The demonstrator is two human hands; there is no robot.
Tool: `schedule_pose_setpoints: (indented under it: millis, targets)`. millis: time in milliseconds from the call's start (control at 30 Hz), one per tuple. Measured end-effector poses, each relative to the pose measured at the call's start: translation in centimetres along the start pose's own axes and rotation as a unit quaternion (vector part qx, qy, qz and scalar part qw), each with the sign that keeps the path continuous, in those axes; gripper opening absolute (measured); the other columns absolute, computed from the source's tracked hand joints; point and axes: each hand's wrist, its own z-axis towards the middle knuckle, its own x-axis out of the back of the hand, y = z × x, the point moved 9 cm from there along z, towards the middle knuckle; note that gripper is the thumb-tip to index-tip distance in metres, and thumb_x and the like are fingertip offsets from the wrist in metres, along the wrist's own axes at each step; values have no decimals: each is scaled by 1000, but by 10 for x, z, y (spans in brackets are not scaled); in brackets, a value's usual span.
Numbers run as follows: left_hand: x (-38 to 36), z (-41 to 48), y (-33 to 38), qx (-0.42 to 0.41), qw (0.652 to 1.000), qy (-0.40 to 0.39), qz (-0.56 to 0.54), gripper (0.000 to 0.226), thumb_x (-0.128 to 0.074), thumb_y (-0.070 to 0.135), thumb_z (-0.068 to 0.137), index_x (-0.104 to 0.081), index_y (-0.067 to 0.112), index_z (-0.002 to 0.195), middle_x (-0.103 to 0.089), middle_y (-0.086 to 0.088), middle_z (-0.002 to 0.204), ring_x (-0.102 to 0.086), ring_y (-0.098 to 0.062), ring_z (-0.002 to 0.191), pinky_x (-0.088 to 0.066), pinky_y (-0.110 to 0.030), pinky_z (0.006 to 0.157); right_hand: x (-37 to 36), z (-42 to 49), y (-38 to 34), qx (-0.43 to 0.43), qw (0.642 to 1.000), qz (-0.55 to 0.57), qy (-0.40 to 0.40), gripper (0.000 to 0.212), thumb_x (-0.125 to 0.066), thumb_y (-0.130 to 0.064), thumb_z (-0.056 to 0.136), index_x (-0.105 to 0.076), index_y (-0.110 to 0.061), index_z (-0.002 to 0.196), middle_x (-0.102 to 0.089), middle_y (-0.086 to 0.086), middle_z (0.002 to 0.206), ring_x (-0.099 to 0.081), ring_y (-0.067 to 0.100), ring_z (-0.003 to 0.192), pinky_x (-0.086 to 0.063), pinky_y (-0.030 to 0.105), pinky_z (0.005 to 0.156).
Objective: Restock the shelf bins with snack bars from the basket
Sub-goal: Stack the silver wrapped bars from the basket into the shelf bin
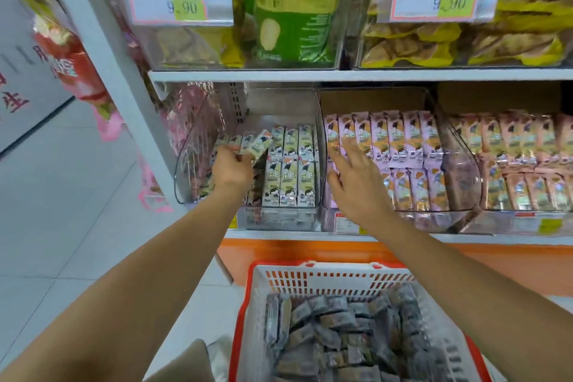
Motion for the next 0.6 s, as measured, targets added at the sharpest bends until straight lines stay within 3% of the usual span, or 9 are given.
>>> schedule_pose_setpoints:
  millis: [133,233,367,600]
  targets:
    - [-11,18,-6,23,999,15,-20,12,-52,14,99,-45,9,106,-48,2,79,-47,-21,87,-37,-24,74,1,0,-1,1,1000,-13,3,53,-28,-37,103,-28,-18,152,-11,10,162,-7,26,150,-14,46,119]
    - [-21,26,-9,30,999,-6,-13,10,-55,14,97,-49,8,102,-57,-3,90,-50,-21,91,-42,-21,82,2,0,-3,1,1000,-16,-1,53,-27,-36,103,-26,-18,153,-9,10,163,-5,25,151,-11,44,120]
    - [-25,24,-2,7,998,-37,56,25,-55,18,98,-63,3,117,-65,-13,119,-59,-32,110,-47,-35,94,2,-2,-4,3,1000,-25,-7,52,-27,-35,104,-22,-20,154,-6,9,163,-1,24,151,-8,41,120]
    - [-27,14,3,-48,983,-98,148,38,-46,3,99,-51,2,137,-55,-18,137,-52,-34,125,-41,-38,105,1,-3,-5,8,1000,-21,-6,52,-28,-33,104,-22,-19,154,-8,10,163,-3,24,151,-9,41,120]
